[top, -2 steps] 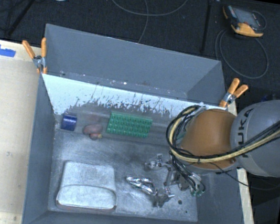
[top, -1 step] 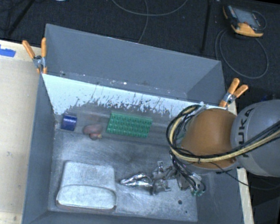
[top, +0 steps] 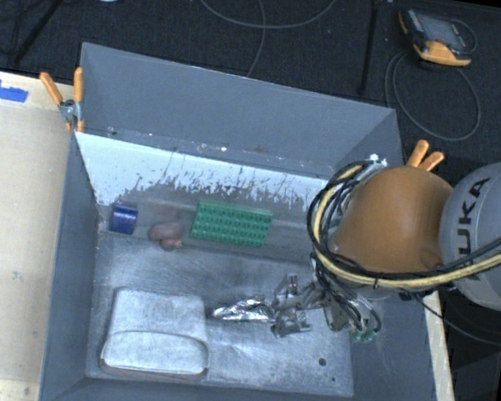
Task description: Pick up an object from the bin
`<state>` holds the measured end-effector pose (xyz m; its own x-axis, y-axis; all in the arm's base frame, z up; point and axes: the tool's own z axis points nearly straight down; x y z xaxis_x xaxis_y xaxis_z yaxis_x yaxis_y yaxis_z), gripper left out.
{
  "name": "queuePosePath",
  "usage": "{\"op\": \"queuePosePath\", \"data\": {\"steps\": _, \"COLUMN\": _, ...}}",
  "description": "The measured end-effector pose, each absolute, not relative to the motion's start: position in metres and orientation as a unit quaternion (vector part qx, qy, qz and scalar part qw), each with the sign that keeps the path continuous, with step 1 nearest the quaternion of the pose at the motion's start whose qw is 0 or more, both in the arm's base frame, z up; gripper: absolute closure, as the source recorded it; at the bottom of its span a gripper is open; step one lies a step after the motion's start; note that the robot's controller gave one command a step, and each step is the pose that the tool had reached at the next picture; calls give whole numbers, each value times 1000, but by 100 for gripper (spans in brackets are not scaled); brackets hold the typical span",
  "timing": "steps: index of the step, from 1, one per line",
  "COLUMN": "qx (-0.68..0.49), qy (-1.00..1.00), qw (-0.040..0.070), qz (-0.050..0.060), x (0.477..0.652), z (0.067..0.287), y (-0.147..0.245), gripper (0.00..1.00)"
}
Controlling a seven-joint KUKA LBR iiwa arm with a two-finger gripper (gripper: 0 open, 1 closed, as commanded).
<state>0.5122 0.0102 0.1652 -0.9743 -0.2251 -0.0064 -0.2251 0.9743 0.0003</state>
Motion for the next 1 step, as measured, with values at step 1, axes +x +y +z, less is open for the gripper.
{"op": "queuePosePath", "data": {"steps": 1, "qx": -103, "qy": 995, "qw": 4, "qz": 0, "x": 510, "z": 235, "y": 3, "gripper": 100}}
